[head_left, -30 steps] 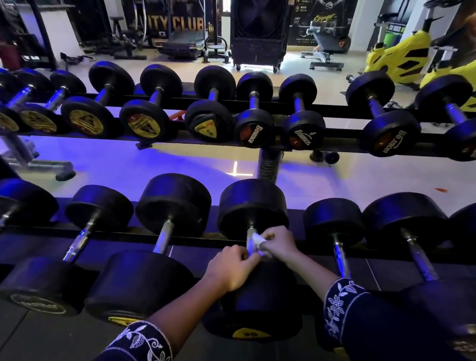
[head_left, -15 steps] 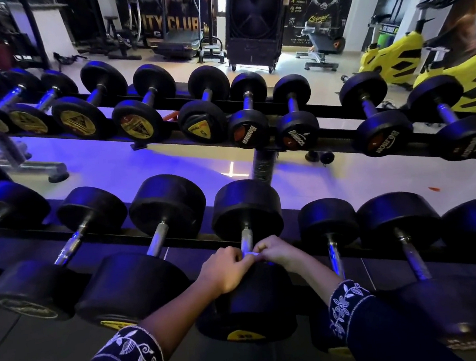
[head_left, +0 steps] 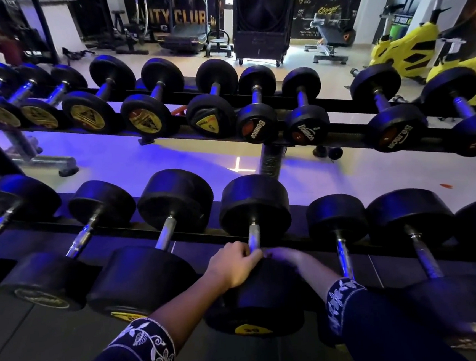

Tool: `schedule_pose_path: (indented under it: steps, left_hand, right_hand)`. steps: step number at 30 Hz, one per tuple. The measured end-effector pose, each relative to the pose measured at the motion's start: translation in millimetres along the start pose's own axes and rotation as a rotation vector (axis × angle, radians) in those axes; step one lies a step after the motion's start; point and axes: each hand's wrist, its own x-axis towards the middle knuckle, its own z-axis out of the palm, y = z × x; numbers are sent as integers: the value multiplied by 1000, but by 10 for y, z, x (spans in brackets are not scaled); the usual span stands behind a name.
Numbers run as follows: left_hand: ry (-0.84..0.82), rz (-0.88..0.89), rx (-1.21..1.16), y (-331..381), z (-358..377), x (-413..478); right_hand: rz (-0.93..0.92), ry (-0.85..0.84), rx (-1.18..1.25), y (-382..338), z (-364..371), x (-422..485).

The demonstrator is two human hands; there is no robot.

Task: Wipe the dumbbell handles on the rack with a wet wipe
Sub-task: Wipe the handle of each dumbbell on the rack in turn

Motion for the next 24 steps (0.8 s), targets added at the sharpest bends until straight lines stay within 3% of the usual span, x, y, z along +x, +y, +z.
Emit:
schedule_pose_path:
  steps: [3, 7, 13, 15, 20, 24]
  left_hand:
    - [-2, 1, 3, 14, -1, 7]
    - [16, -8, -7, 10, -3, -9]
    - [14, -13, -14, 37, -28, -40]
    - [10, -13, -15, 41, -26, -40]
    - [15, -13, -21, 29, -17, -37]
    - [14, -18, -13, 33, -25, -50]
  right_hand:
    - [58, 82, -12, 16, 0, -53]
    - [-12, 183, 181, -298, 66, -221]
    - [40, -30, 45, -121, 50, -444]
    - [-22, 58, -19, -204, 24, -511]
    - [-264, 488, -90, -598, 103, -447]
    - [-313, 478, -349, -550, 218, -582]
